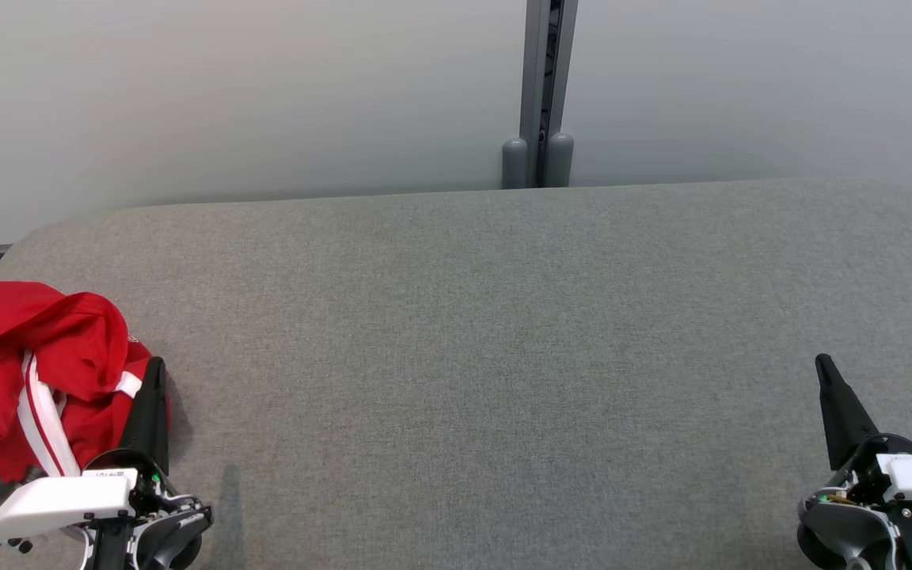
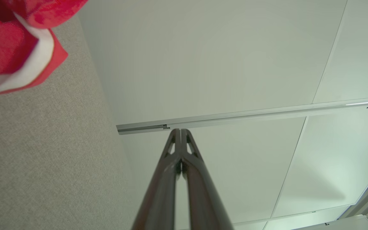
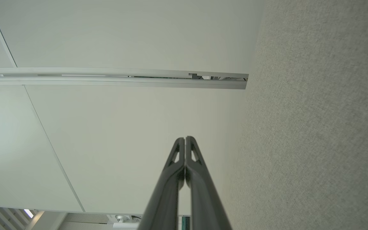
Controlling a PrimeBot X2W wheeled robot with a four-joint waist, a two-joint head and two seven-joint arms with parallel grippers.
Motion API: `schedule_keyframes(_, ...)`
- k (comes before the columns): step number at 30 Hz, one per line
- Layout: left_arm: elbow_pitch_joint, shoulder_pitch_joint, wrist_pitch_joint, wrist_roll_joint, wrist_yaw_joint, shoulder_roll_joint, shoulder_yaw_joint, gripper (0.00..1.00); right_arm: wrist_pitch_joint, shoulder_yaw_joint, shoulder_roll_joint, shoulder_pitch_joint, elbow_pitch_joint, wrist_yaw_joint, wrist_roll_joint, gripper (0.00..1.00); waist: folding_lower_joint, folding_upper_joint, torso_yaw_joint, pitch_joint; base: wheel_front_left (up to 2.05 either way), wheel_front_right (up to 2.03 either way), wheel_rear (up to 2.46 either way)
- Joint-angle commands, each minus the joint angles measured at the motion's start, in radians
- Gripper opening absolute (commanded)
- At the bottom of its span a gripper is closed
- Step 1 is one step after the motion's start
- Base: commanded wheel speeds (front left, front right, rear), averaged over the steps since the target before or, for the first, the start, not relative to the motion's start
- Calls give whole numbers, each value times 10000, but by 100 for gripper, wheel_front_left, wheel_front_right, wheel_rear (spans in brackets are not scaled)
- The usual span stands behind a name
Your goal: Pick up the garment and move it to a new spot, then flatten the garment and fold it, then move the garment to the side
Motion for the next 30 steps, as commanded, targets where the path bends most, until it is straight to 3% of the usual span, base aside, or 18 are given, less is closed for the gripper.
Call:
schedule_keyframes(1, -25, -152, 18, 5, -33, 56, 25, 0, 24, -3, -90, 104, -22, 6, 10, 0, 0, 0, 0, 0, 0, 0, 0)
schedule_keyframes(9, -25, -152, 18, 5, -33, 56, 25, 0, 24, -3, -90, 104, -22, 6, 10, 0, 0, 0, 0, 0, 0, 0, 0)
schedule_keyframes(10, 29, 17, -6, 1, 2, -4, 0, 100, 0, -1, 9, 5, 27, 0, -1, 100, 0, 0, 0, 0, 0, 0, 0)
schedule_keyframes(20, 426, 268, -362, 451, 1, -33, -203, 100, -316, 301, 20, 212, 171, -12, -332, 100, 0, 0, 4, 16, 0, 0, 0)
schedule_keyframes(30, 569, 218, -836, 2643, 28, -54, -63, 100, -834, 715, -158, 84, 415, -9, -1741, 100, 0, 0, -9, 43, 0, 0, 0)
